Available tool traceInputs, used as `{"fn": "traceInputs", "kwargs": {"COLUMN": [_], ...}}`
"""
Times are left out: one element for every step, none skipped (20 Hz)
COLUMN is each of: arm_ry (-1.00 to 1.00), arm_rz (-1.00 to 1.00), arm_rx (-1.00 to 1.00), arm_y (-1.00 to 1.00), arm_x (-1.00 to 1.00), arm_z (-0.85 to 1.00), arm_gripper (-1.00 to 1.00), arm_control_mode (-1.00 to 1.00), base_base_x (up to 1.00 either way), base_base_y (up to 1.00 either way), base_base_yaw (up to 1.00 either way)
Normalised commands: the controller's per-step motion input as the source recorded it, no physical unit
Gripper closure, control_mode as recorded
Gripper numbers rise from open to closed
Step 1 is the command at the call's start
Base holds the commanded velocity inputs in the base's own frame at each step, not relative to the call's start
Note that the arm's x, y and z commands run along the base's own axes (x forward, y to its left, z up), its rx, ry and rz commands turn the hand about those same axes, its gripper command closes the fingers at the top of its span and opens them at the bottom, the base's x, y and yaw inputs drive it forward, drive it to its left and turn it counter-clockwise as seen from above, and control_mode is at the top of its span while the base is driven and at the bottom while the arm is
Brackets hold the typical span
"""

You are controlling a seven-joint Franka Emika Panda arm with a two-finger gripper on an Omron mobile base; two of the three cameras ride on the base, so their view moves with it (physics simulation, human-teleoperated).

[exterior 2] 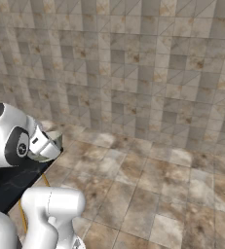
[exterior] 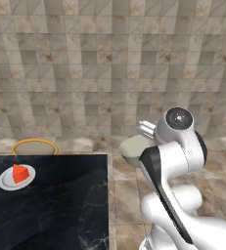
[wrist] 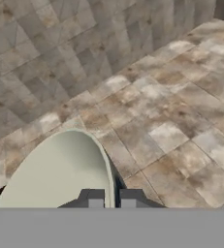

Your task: Take the smaller bowl and place it next to the appetizer plate on the dining counter , and place the larger bowl next to the plate with cooked food.

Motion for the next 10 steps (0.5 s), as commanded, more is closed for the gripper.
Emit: {"fn": "traceInputs", "kwargs": {"arm_ry": [-0.01,-0.06,-0.10,-0.09,-0.07,-0.07,-0.04,-0.05,-0.05,-0.05], "arm_rz": [0.67,0.64,0.62,0.59,0.54,0.51,0.49,0.41,0.39,0.37], "arm_rx": [-0.02,-0.02,-0.03,-0.01,0.00,0.00,0.00,0.00,0.00,0.00], "arm_y": [0.40,0.44,0.45,0.39,0.38,0.37,0.41,0.54,0.55,0.55], "arm_x": [0.00,0.00,0.00,0.02,0.19,0.31,0.40,0.50,0.50,0.55], "arm_z": [0.00,0.00,-0.03,-0.04,-0.07,-0.10,-0.14,-0.14,-0.16,-0.14], "arm_gripper": [1.00,1.00,1.00,1.00,1.00,1.00,1.00,1.00,1.00,1.00], "arm_control_mode": [-1.00,-1.00,-1.00,-1.00,-1.00,-1.00,-1.00,-1.00,-1.00,-1.00], "base_base_x": [0.00,0.00,0.00,0.00,0.00,0.00,0.00,0.00,0.00,0.00], "base_base_y": [0.00,0.00,0.00,0.00,0.00,0.00,0.00,0.00,0.00,0.00], "base_base_yaw": [0.00,0.00,0.00,0.00,0.00,0.00,0.00,0.00,0.00,0.00]}}
